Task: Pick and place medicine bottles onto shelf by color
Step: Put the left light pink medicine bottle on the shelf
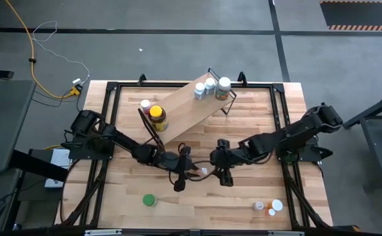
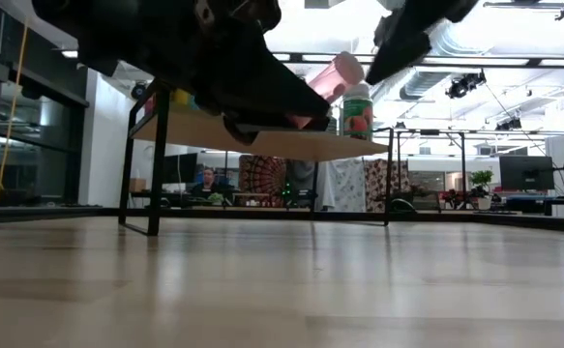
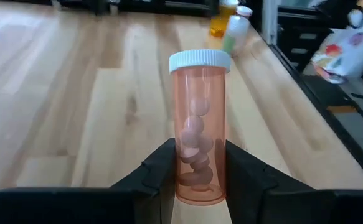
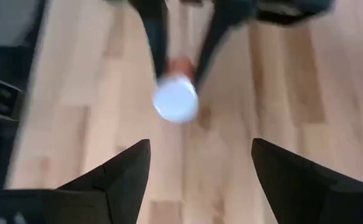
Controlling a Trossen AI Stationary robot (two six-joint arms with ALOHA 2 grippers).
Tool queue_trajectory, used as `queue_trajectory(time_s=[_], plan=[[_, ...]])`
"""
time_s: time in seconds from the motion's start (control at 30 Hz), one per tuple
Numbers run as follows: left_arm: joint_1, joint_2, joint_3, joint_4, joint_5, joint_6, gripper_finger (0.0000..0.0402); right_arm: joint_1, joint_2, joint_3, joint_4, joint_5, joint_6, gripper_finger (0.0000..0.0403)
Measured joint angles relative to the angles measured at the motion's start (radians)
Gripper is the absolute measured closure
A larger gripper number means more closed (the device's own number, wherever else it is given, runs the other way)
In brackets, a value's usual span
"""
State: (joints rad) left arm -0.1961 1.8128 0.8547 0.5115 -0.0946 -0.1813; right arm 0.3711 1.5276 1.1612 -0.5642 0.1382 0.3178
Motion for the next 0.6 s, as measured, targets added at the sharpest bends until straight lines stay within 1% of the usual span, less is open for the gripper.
queue_trajectory(time_s=[0.07, 0.17, 0.27, 0.33, 0.4, 0.43, 0.53, 0.6], plan=[[0.004, -0.011, -0.001, 0.000, 0.036, -0.014, 0.0304, 0.013, -0.014, -0.048, 0.009, 0.040, 0.027, 0.0132], [0.008, -0.028, -0.001, -0.001, 0.068, -0.026, 0.0304, 0.032, -0.038, -0.167, 0.043, 0.045, 0.115, 0.0132], [0.008, -0.047, -0.002, 0.011, 0.068, -0.027, 0.0304, 0.049, -0.075, -0.330, 0.172, 0.034, 0.232, 0.0132], [0.008, -0.063, -0.002, 0.011, 0.065, -0.029, 0.0304, 0.062, -0.100, -0.435, 0.333, 0.023, 0.288, 0.0132], [0.005, -0.068, -0.002, 0.027, 0.058, -0.033, 0.0304, 0.075, -0.117, -0.532, 0.555, 0.030, 0.300, 0.0132], [0.004, -0.069, -0.002, 0.030, 0.056, -0.037, 0.0304, 0.081, -0.117, -0.572, 0.687, 0.051, 0.288, 0.0132], [0.002, -0.069, -0.002, 0.070, 0.055, -0.052, 0.0304, 0.096, -0.106, -0.659, 1.059, 0.129, 0.187, 0.0132], [0.002, -0.069, -0.002, 0.076, 0.052, -0.052, 0.0304, 0.107, -0.097, -0.687, 1.244, 0.192, 0.091, 0.0132]])
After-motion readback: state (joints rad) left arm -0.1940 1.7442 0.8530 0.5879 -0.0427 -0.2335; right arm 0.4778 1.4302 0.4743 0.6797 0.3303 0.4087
